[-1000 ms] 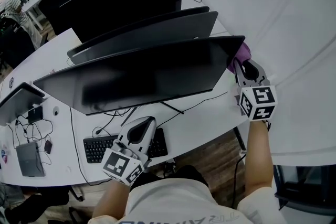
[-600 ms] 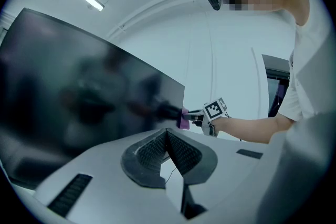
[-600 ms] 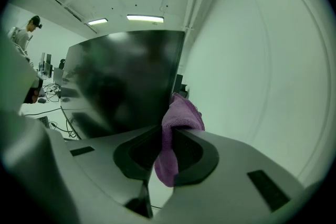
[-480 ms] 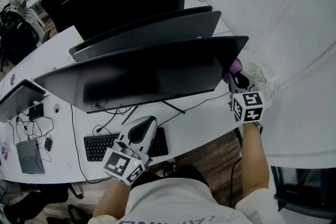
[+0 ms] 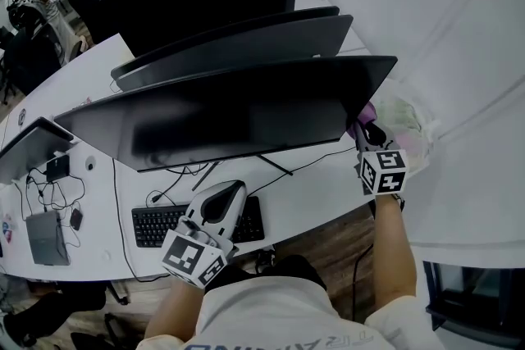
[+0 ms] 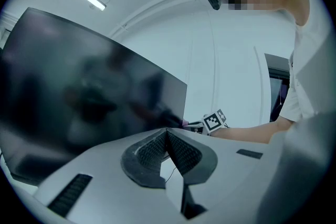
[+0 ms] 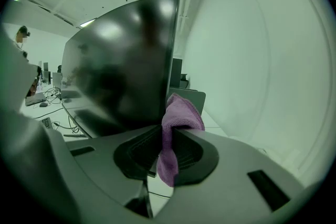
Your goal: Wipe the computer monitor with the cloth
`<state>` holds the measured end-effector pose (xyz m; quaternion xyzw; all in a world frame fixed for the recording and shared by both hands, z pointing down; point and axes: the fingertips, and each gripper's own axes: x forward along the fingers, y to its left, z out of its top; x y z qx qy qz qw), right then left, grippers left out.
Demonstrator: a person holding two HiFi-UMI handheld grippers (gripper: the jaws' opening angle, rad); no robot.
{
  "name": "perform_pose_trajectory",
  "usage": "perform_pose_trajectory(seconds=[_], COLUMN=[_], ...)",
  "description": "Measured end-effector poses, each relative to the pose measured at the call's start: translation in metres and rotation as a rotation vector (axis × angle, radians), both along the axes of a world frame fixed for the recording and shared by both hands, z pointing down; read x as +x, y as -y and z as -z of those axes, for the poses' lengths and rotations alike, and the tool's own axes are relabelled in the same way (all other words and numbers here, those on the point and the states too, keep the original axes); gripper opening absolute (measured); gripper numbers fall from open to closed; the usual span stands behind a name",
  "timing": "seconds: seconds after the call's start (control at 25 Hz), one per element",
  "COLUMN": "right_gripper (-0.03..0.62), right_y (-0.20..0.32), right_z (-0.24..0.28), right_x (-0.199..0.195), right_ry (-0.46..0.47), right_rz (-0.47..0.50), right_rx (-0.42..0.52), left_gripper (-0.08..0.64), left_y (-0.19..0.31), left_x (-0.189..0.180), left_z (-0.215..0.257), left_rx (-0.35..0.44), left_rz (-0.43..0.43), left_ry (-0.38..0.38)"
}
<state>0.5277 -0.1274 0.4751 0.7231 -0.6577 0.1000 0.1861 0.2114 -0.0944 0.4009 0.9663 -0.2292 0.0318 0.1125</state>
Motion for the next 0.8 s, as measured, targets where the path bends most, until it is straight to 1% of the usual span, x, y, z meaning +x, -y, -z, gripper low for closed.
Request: perform_pose_trajectory(seconds=[0.56, 0.68, 0.8], right_gripper=[0.067, 0.067, 0.067], right_y=[-0.007, -0.009, -0.011], right_z=[-0.046, -0.059, -0.073], right_x=[-0.002, -0.002, -0.002], right_ry=[0.03, 0.049, 0.09], right_rz=[-0.001, -0.001, -0.006], right_rx=[-0.069, -0.094, -0.115], left_gripper=[0.008, 0.008, 0.008], left_y=[0.0, 0.001, 0.001], left_x=[0.005, 0.005, 0.005], left_z=[-0.004, -0.003, -0.003], left_rx=[-0.003, -0.003, -0.002], left_rz=[-0.002, 0.001, 0.004], left_ry=[0.011, 0.014, 0.018])
